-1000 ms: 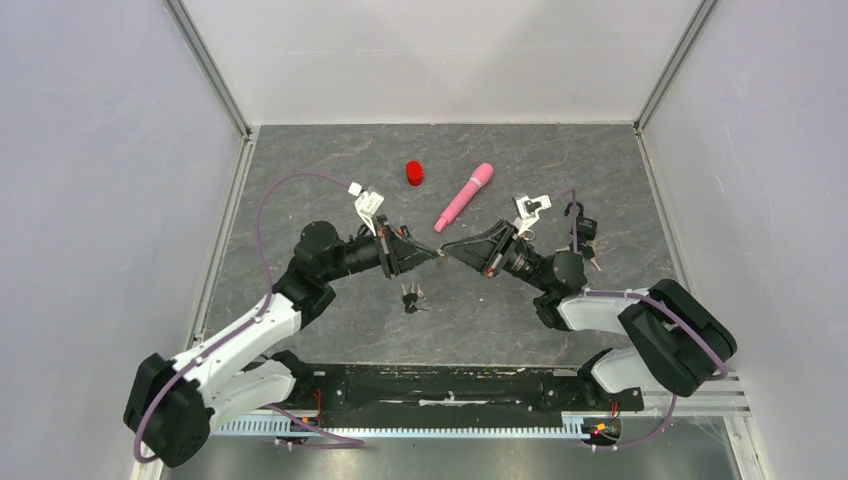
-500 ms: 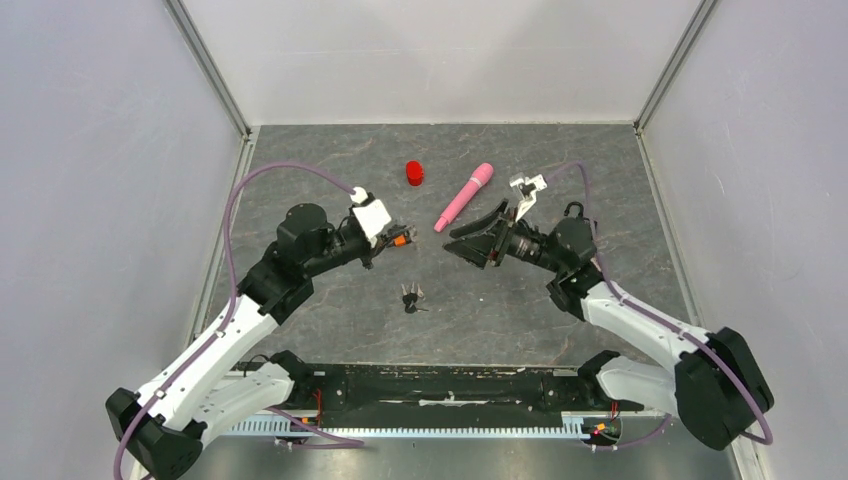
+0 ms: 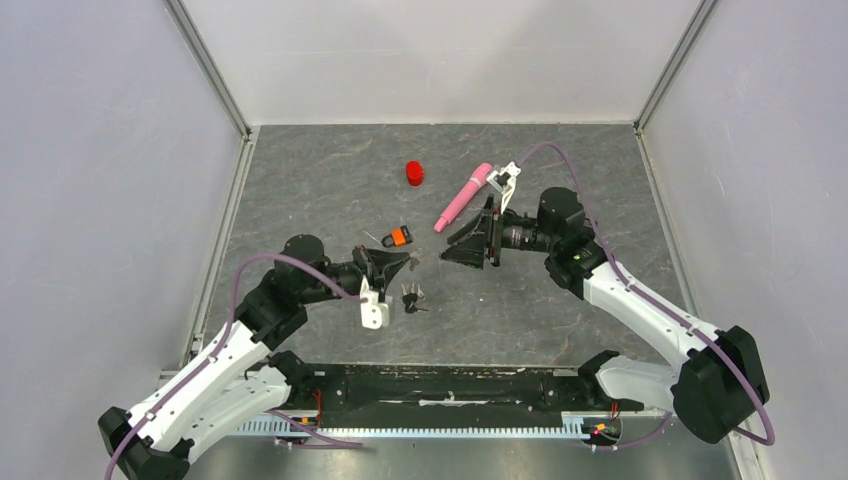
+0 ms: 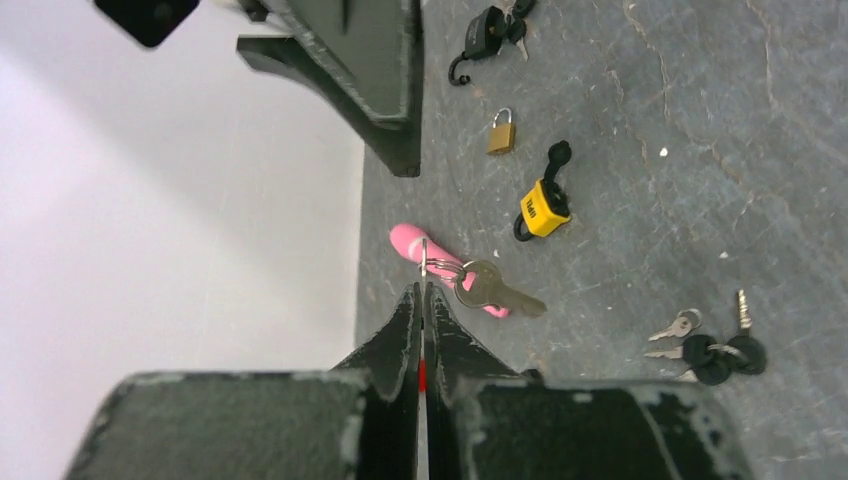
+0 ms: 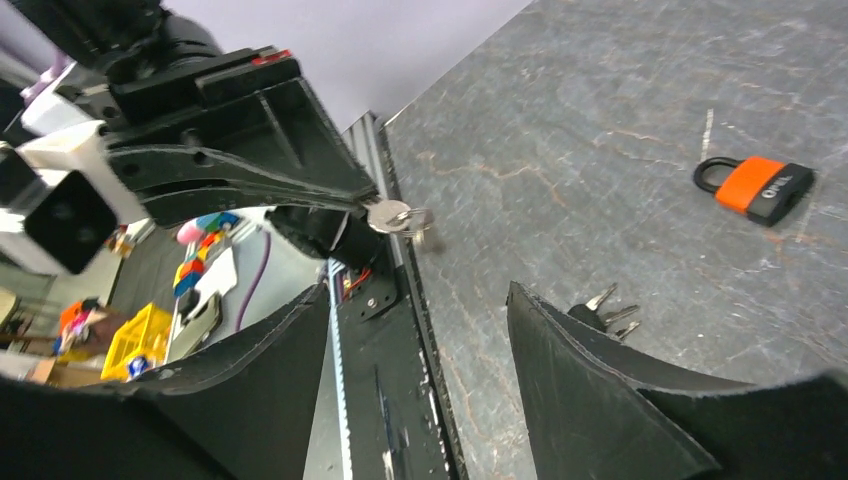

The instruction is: Unlock with the key

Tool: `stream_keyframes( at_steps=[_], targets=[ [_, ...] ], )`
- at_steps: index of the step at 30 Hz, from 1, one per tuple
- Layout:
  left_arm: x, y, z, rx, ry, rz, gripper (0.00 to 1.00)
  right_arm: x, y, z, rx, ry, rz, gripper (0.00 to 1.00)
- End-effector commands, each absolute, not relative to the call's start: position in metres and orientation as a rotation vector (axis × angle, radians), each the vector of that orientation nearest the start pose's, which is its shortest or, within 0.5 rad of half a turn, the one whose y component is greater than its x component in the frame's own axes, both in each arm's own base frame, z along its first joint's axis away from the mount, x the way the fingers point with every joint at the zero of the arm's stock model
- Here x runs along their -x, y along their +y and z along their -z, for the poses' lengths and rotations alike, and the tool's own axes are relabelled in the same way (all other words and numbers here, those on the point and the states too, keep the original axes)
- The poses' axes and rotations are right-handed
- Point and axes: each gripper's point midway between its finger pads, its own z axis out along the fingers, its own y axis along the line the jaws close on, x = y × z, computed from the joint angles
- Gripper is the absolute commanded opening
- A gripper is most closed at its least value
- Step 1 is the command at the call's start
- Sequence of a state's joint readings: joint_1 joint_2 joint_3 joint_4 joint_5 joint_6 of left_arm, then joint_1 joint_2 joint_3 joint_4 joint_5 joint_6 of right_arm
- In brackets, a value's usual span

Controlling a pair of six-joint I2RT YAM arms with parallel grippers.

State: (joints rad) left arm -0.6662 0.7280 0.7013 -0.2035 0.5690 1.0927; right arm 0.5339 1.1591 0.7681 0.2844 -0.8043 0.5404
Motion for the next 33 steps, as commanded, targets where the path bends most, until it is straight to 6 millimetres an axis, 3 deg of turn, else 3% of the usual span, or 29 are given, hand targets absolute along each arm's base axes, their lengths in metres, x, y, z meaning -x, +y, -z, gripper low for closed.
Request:
stream_keyframes(
  at_steps=[1,8,16,26,33],
  targets=[
    [-0.182,-0.245,-0.285,-1.661,0.423,0.044,0.02,-0.204,0.298,-0.292,0.830,1.634,-1.497,0.67],
    [-0.183,-0.249,-0.274,-1.721,0.305,-0.117,0.02,-0.205,0.305,-0.301,0.782,1.659,-1.607,0.65],
    [-0.188,-0.252,-0.274,-1.738,0.211,-0.243,0.02,-0.216,0.312,-0.287,0.615,1.787,-1.663,0.59],
    [-0.179,-0.257,-0.269,-1.758,0.123,-0.279,0.02,-0.225,0.322,-0.279,0.742,1.794,-1.645,0.56],
    [-0.180,-0.258,-0.267,-1.766,0.103,-0.318,0.02,-0.206,0.332,-0.274,0.870,1.767,-1.692,0.50]
  ],
)
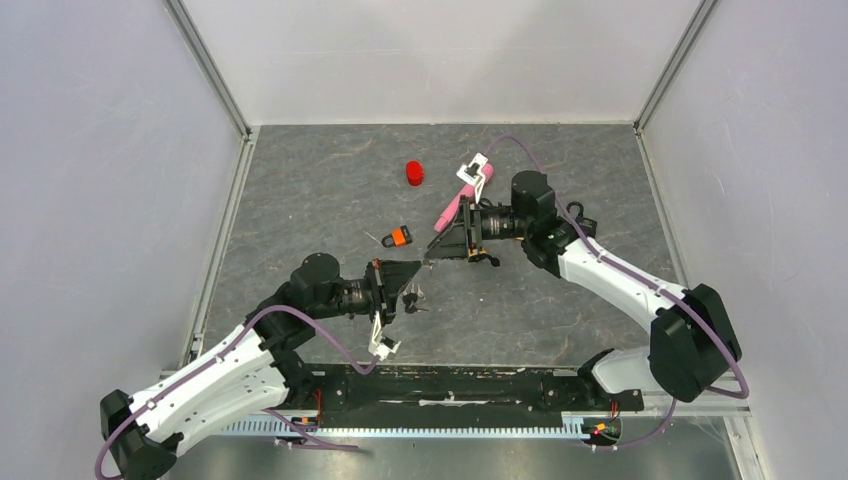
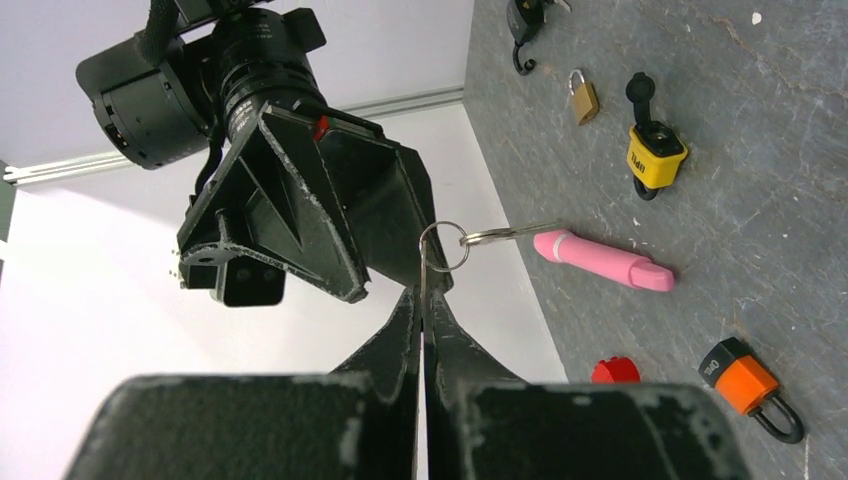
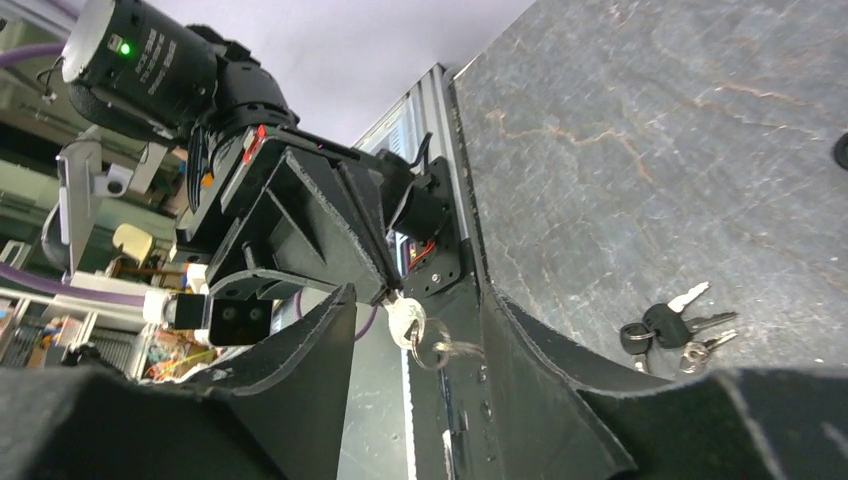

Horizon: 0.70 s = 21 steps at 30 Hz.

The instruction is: Unlock with the key

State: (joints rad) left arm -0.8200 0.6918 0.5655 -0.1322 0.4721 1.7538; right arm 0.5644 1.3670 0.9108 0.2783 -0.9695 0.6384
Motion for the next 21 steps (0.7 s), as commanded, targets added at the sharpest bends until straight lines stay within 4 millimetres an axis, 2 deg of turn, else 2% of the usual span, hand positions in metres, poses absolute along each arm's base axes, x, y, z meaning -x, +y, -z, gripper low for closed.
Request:
stream_keyframes(
  at_steps=[1,4,12,21],
  targets=[
    [-0.180,-0.258,-0.267,-1.765,0.100,-0.318,0.02,-0.204,0.333,-0.271,0.880,1.770,-1.698,0.49],
    [-0.178,-0.259,-0.267,-1.758,0.091,-0.323,0.02,-0.200,0.334,-0.263,0.899,1.780,-1.729,0.45],
    [-0.175,-0.256,-0.266,-1.754,0.077,-0.335,0.02,-0.182,0.331,-0.268,0.909,1.708,-1.861,0.33],
    [-0.173,-0.256,-0.266,-1.754,0.060,-0.343,0.02,-0.179,0.332,-0.259,0.911,1.724,-1.880,0.30]
  ],
)
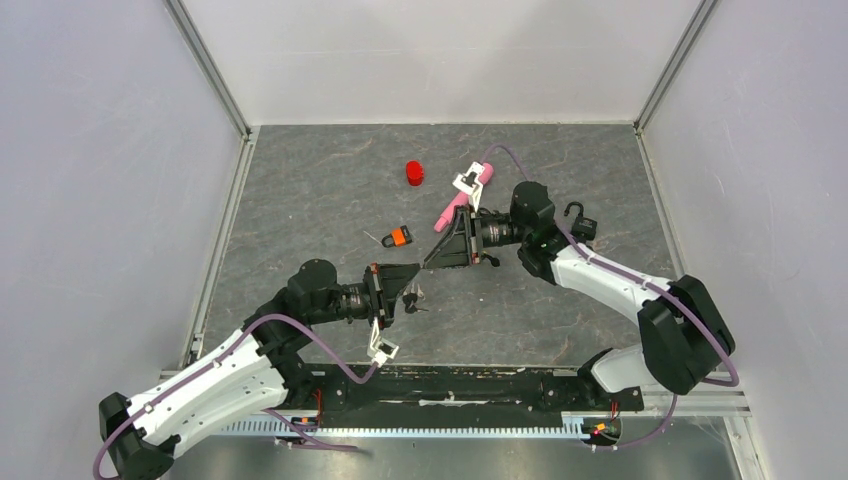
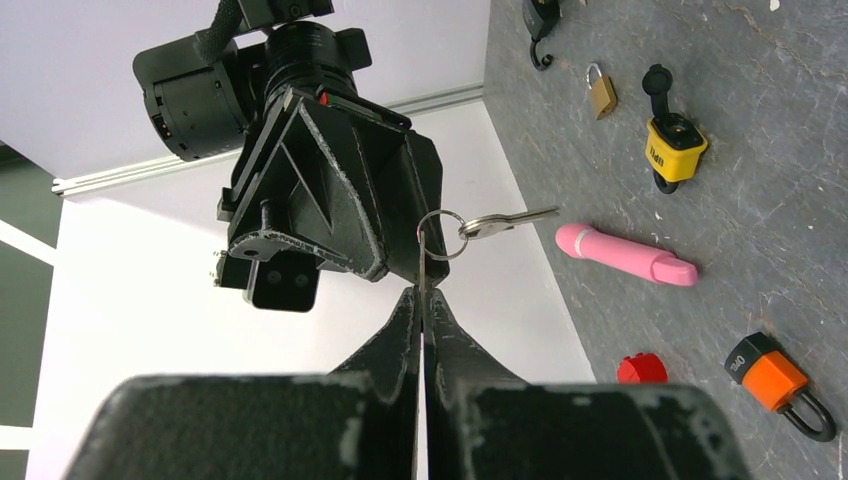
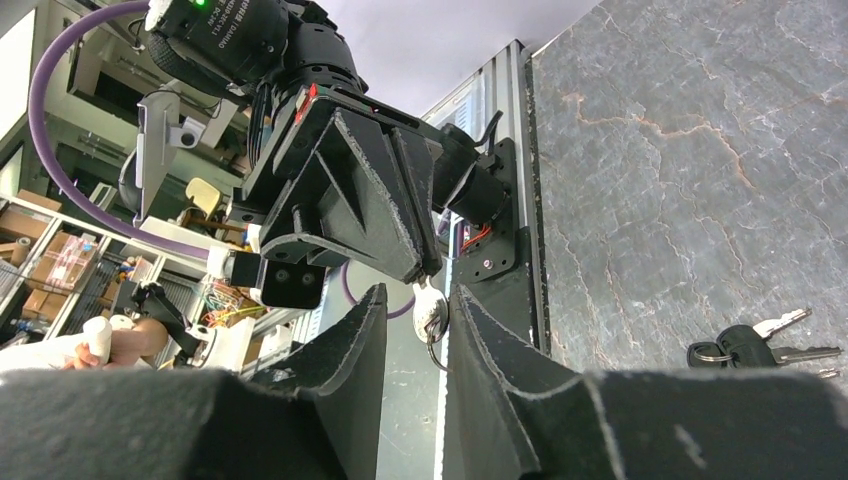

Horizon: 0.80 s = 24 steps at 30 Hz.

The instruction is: Unlock with the key

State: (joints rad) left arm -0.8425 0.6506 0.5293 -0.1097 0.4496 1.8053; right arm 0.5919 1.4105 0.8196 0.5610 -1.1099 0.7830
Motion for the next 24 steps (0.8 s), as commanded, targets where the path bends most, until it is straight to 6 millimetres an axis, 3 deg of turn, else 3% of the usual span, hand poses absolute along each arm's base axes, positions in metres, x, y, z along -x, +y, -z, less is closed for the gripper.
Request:
stream_keyframes(
  at_steps=[1,11,14,17,24],
  targets=[
    [-0.1726,-0.2565,-0.2660,-1.756,0.059,-0.343,0.02,-0.1783,0.3321,-0.2589,0.914,1.724,-1.882,0.30],
    [-0.1722,-0.2567,-0.2685,-1.752,0.051,-0.352,0.02,-0.1767,0.3336,-0.2502,0.921,1.744,-1.889,0.25],
    [-0.1730,-0.2563,-0.2675,-1.754,0.056,-0.354,0.02,-0.1757,0.3330,-0.2506,0.927,1.739,-1.889,0.17],
    [-0.1732,-0.2563,-0.2665,-1.757,0.057,-0.354,0.02,-0.1750,0.3324,-0.2505,0.929,1.738,-1.890,0.02],
    [-0.1731,-0.2548,-0.2596,-1.758,0.094,-0.327,0.02,-0.1794,0.3301,-0.2536,0.902,1.713,-1.860,0.00]
  ],
)
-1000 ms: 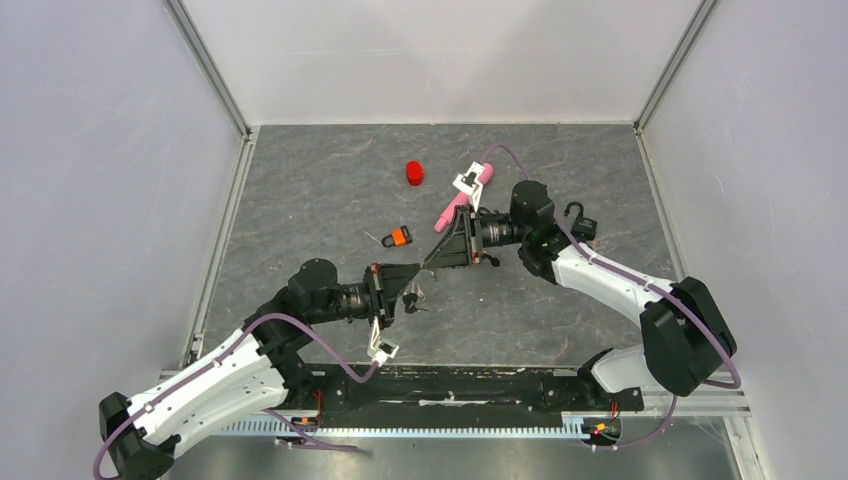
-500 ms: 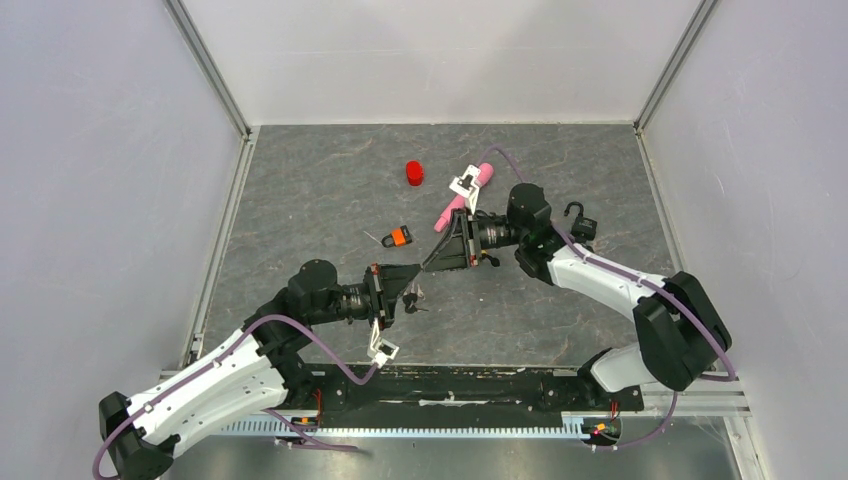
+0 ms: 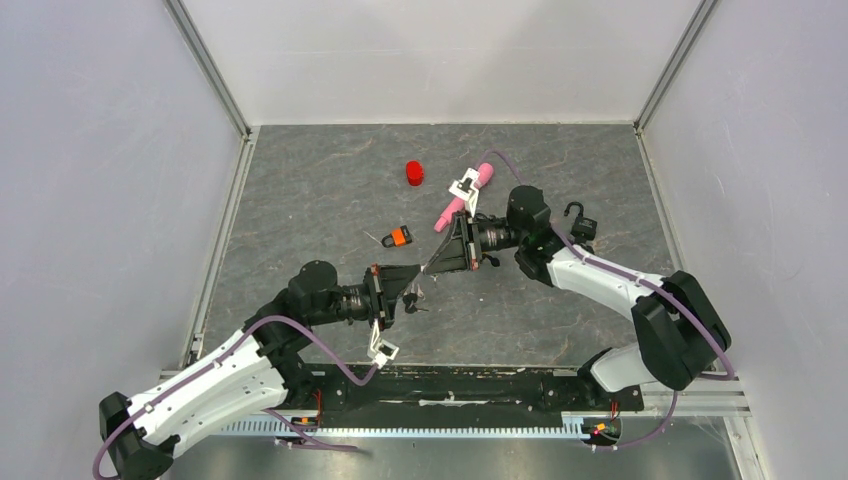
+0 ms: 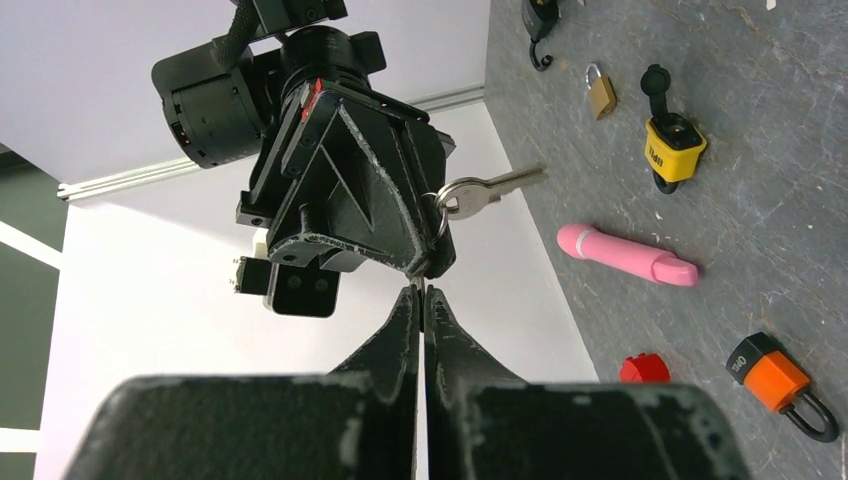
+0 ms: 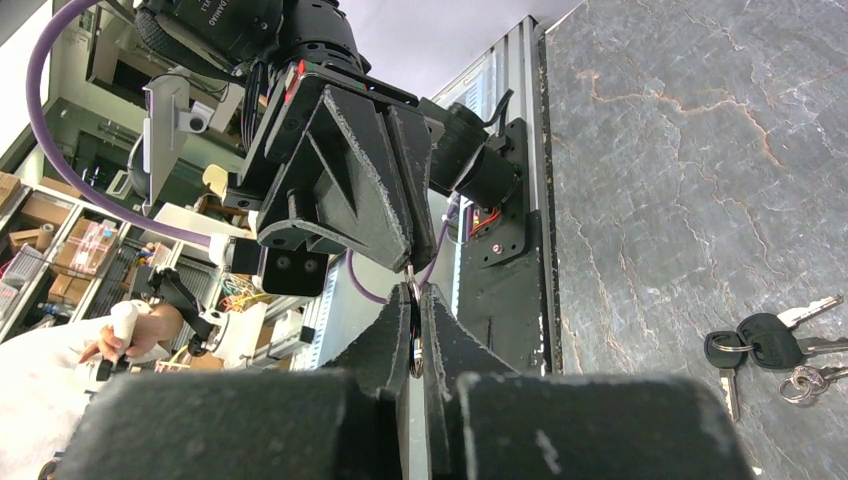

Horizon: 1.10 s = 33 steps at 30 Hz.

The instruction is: Unlock with the key

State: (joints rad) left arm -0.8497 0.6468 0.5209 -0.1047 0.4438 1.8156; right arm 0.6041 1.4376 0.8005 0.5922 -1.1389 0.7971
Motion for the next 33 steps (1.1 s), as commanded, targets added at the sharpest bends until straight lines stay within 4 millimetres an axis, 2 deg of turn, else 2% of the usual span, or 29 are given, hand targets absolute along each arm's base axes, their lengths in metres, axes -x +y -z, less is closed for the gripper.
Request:
stream_keyframes(
  at_steps=[1,4,6,9,12,13,14,15,17,18,19,21,22,23,26,27,30,33],
  targets=[
    [-0.173,-0.254,-0.259,-1.753,0.110,-0.316,0.03,-0.181,0.329,-0.254,0.890,1.710,-1.848,0.00],
    [-0.178,-0.252,-0.257,-1.705,0.239,-0.251,0.15,-0.193,0.322,-0.252,0.819,1.713,-1.791,0.00],
    [-0.186,-0.248,-0.262,-1.614,0.379,-0.192,0.24,-0.203,0.315,-0.249,0.761,1.721,-1.748,0.00],
    [-0.196,-0.246,-0.266,-1.454,0.683,0.016,0.41,-0.218,0.301,-0.238,0.657,1.747,-1.657,0.00],
    [-0.200,-0.249,-0.267,-1.307,0.998,0.260,0.54,-0.237,0.285,-0.218,0.550,1.820,-1.510,0.00],
    [-0.201,-0.252,-0.264,-1.262,1.108,0.341,0.59,-0.243,0.279,-0.211,0.520,1.844,-1.450,0.00],
    [-0.205,-0.254,-0.258,-1.219,1.225,0.395,0.69,-0.248,0.273,-0.207,0.494,1.855,-1.400,0.00],
    [-0.208,-0.255,-0.258,-1.137,1.355,0.454,0.72,-0.252,0.268,-0.204,0.471,1.857,-1.360,0.00],
    [-0.220,-0.251,-0.249,-0.946,1.631,0.505,0.75,-0.259,0.256,-0.201,0.416,1.857,-1.293,0.00],
    [-0.227,-0.246,-0.236,-0.876,1.771,0.474,0.77,-0.263,0.251,-0.199,0.388,1.858,-1.258,0.00],
    [-0.230,-0.245,-0.233,-0.805,1.880,0.470,0.79,-0.266,0.245,-0.197,0.362,1.864,-1.225,0.00],
    [-0.234,-0.236,-0.210,-0.699,2.118,0.384,0.82,-0.271,0.235,-0.191,0.319,1.877,-1.170,0.00],
    [-0.238,-0.236,-0.209,-0.620,2.194,0.358,0.83,-0.272,0.231,-0.189,0.305,1.886,-1.155,0.00],
    [-0.238,-0.234,-0.200,-0.592,2.280,0.309,0.82,-0.274,0.226,-0.187,0.287,1.891,-1.137,0.00],
    [-0.245,-0.251,-0.201,-0.626,2.407,0.280,0.82,-0.277,0.212,-0.177,0.239,1.915,-1.079,0.00],
    [-0.245,-0.258,-0.204,-0.635,2.438,0.286,0.78,-0.278,0.207,-0.175,0.225,1.915,-1.053,0.00],
    [-0.255,-0.270,-0.194,-0.551,2.514,0.260,0.63,-0.279,0.192,-0.168,0.186,1.910,-0.978,0.00],
    [-0.264,-0.288,-0.189,-0.472,2.505,0.327,0.64,-0.279,0.178,-0.164,0.153,1.904,-0.917,0.00]
  ],
)
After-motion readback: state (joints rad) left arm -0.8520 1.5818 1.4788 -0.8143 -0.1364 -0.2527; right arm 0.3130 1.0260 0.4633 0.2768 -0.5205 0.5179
